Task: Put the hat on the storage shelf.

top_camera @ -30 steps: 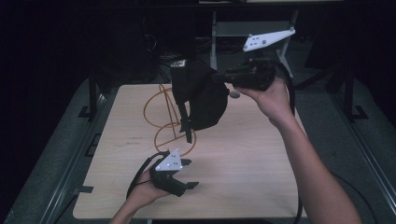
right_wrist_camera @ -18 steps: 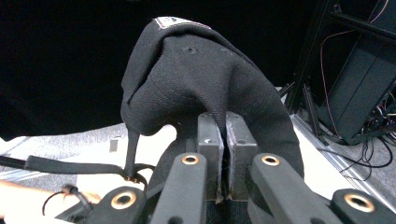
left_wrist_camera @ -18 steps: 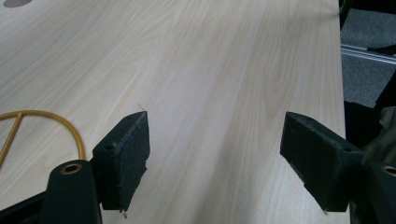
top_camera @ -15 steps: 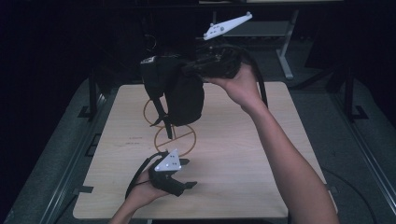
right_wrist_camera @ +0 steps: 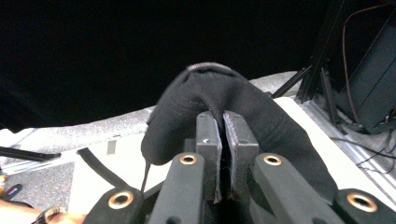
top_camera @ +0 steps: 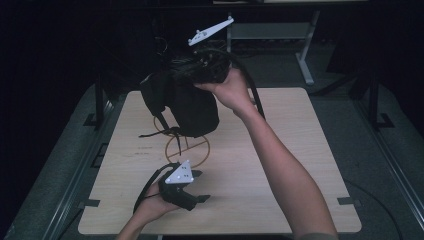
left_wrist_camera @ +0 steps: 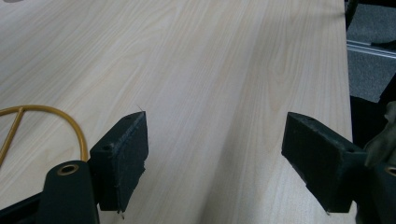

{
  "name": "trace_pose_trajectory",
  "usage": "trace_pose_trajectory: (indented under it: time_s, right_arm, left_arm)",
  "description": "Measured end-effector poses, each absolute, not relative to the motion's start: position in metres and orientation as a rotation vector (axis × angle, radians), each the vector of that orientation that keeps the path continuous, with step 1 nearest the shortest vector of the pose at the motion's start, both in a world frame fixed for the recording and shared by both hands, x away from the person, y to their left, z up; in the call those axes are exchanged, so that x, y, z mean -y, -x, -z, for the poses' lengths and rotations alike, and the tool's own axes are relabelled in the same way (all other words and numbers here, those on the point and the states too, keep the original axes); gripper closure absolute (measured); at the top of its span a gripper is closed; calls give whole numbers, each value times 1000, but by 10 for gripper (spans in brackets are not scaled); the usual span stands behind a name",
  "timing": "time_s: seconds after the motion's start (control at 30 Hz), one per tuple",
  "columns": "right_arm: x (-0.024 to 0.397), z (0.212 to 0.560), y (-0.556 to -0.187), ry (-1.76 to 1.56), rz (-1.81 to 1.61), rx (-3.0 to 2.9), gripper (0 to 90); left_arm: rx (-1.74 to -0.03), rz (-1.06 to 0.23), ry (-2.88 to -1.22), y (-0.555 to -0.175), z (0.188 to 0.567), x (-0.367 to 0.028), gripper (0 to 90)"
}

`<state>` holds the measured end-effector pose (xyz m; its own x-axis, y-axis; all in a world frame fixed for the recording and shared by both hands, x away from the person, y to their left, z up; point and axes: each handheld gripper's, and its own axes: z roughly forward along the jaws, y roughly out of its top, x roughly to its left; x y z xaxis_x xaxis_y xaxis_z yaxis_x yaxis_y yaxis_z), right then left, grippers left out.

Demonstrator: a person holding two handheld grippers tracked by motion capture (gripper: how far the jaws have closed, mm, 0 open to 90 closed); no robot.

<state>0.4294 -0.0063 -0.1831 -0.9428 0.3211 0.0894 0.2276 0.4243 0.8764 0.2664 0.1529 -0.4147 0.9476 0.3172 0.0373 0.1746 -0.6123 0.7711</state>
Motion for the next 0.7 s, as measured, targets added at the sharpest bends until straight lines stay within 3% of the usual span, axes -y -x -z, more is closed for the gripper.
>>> trace_pose_trajectory:
  time_s: [0.43,0.53,0.7]
  right_arm:
    - [-31,218,-449,-575,-1586,-2667,850]
    - [-38,222,-448,-554,-1538,-2687,798]
    - [-34,227,-445,-587,-1539,-2679,623]
  left_arm:
    - [-328,-205,-2245,-266,416,-151,226]
    - [-332,-206,-2239,-265,415,-152,225]
    - [-338,-212,-2232,-266,416,-153,222]
